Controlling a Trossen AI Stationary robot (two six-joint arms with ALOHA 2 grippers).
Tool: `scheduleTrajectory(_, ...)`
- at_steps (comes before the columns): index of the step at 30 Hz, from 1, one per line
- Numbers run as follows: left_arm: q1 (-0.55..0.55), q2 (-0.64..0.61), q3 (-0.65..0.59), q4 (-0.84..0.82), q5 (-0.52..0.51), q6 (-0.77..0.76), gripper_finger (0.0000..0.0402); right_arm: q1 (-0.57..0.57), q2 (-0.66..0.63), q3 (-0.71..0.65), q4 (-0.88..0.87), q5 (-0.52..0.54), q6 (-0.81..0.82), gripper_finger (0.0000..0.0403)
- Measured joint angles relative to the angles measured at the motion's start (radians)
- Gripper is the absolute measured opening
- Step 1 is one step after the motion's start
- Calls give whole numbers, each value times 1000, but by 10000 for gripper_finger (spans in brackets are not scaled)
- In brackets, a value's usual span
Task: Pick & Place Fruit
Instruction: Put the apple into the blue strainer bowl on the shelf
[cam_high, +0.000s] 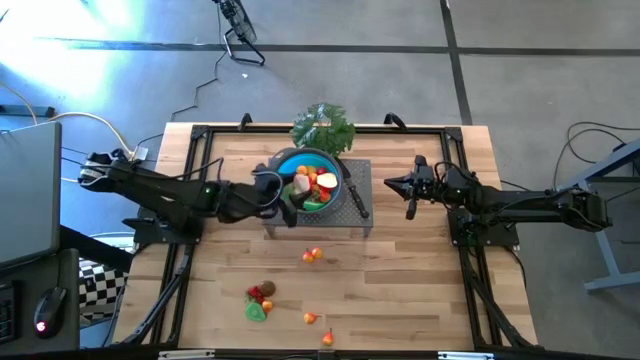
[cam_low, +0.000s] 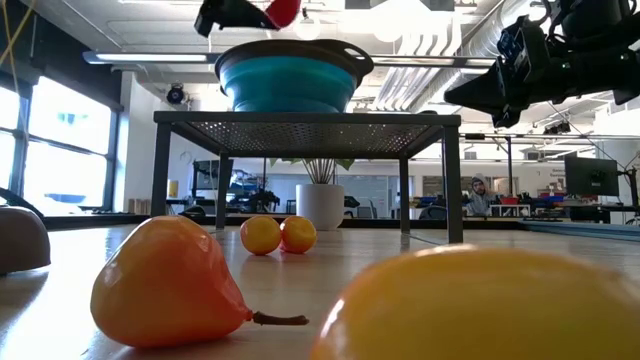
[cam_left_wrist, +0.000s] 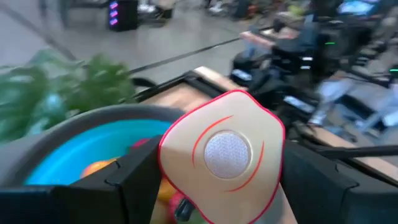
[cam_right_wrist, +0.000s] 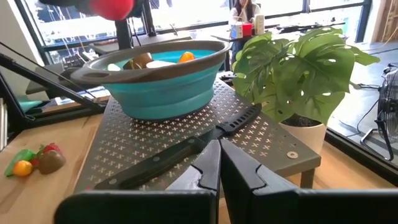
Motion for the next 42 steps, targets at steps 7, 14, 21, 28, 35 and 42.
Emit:
scheduleTrajectory(7,67,0,48,-187,-12,-140,271,0,0,0,-26,3,-5,2)
scheduleTrajectory(14,107,9,48,-236,-13,-201,271,0,0,0,-26,3,-5,2)
scheduleTrajectory(21,104,50,50,-248,-11,-213,271,0,0,0,-26,3,-6,2)
scheduleTrajectory(28,104,90,50,-250,-15,-213,271,0,0,0,-26,3,-6,2)
scheduleTrajectory(35,104,92,48,-257,-28,-211,272,0,0,0,-25,3,-6,2)
scheduleTrajectory(42,104,92,48,-256,-29,-212,302,0,0,0,-25,3,-6,2)
